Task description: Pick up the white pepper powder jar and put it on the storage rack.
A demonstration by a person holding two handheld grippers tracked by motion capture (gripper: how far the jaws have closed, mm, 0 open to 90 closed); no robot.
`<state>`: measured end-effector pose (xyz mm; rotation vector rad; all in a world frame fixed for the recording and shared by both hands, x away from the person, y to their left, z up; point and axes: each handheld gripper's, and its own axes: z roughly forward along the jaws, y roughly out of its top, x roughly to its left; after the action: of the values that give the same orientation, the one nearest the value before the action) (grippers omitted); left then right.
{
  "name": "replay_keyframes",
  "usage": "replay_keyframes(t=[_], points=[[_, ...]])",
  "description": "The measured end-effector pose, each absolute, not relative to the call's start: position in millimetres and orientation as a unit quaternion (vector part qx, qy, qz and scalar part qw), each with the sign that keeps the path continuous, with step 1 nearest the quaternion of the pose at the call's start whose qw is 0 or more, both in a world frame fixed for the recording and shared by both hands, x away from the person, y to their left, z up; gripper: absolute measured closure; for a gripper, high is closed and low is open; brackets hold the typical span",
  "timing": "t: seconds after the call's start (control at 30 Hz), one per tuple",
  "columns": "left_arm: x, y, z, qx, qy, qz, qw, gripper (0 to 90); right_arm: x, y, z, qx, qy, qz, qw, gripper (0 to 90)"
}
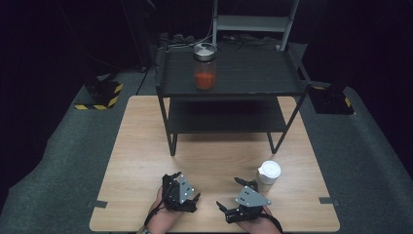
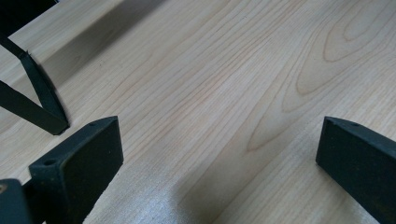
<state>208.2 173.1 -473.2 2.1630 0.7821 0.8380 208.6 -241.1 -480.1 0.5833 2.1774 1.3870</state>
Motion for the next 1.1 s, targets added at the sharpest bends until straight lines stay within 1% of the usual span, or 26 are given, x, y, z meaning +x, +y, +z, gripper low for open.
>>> replay_keyframes(t=[0.67,1.1], points=[[208,171,-473,0.834,0.297,0.323,0.336,0.8,193,-270,-459,0.232,0.743,0.567,0.269,0.0],[209,172,-473,0.834,0.296,0.321,0.337,0.8,186,-291,-451,0.257,0.712,0.581,0.3,0.0]])
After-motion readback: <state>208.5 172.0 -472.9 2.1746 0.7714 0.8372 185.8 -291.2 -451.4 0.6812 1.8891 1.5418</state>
